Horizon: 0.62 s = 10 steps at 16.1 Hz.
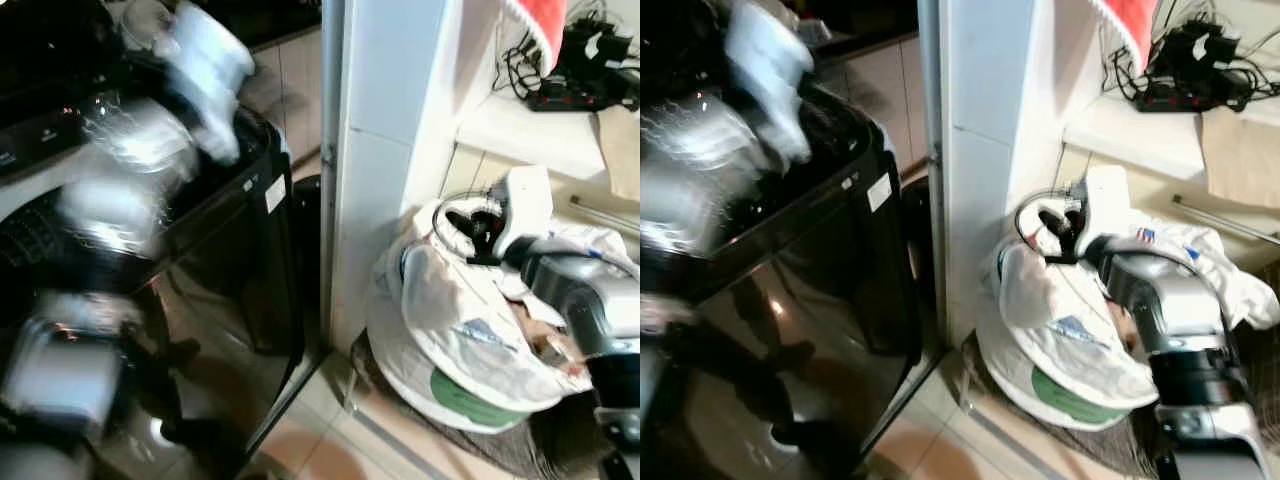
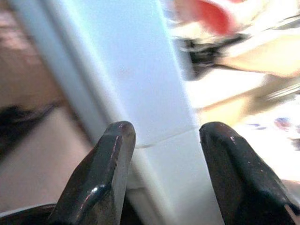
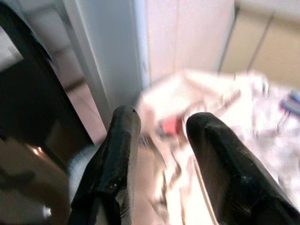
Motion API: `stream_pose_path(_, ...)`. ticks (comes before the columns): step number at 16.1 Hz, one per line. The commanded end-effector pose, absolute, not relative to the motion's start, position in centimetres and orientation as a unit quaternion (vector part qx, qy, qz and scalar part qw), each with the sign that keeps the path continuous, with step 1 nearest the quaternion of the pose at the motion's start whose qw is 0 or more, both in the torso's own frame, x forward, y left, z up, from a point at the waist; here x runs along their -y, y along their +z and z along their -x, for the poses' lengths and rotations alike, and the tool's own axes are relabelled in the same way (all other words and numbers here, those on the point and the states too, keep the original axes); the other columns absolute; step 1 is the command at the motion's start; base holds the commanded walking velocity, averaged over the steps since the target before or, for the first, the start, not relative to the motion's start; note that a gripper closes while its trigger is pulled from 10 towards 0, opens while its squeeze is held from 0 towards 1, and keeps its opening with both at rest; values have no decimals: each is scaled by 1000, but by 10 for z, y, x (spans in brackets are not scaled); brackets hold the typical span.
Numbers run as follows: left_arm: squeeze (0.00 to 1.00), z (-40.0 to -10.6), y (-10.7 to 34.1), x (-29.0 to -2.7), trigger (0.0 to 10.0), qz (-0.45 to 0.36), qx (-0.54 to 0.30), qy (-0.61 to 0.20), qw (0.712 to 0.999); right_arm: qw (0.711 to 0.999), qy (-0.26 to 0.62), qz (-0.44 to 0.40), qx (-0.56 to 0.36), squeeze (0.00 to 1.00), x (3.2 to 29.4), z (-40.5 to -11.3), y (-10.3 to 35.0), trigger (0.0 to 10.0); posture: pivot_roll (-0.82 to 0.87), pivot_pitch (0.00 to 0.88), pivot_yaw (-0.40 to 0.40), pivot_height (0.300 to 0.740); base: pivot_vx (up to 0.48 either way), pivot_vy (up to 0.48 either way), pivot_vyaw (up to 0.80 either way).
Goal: Clothes washing
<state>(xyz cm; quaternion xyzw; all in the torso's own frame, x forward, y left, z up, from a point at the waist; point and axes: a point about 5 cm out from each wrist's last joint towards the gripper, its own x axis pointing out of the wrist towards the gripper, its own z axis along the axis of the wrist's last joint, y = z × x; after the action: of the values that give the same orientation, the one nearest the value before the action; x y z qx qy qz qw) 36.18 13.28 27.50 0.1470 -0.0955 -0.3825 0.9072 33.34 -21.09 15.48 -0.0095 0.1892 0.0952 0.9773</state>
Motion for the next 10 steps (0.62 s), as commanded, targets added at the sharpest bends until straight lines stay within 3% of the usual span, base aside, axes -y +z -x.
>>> stream_pose_path(1, 0, -346, 260, -116, 10000, -126, 80, -429, 891, 974, 108, 12, -199, 1000, 207, -335, 143, 10000, -36, 0, 50, 740, 0, 0, 0)
stream_pose_path(5, 0, -322, 223, -109, 10000, -96, 15, -462, 882, 944, 216, 79, -236, 1000, 189, -323, 125, 10000, -29, 0, 44, 740, 0, 0, 0)
stream_pose_path(8, 0, -298, 201, -111, 10000, -98, -35, -505, 857, 929, 229, 132, -260, 1000, 186, -320, 114, 10000, -29, 0, 44, 740, 0, 0, 0)
stream_pose_path(9, 0, -292, 196, -111, 10000, -98, -48, -518, 848, 925, 231, 138, -269, 0, 186, -320, 110, 10000, -27, 0, 42, 740, 0, 0, 0)
stream_pose_path(10, 0, -290, 194, -111, 10000, -98, -51, -523, 845, 924, 235, 134, -271, 0, 185, -319, 108, 10000, -24, 0, 40, 740, 0, 0, 0)
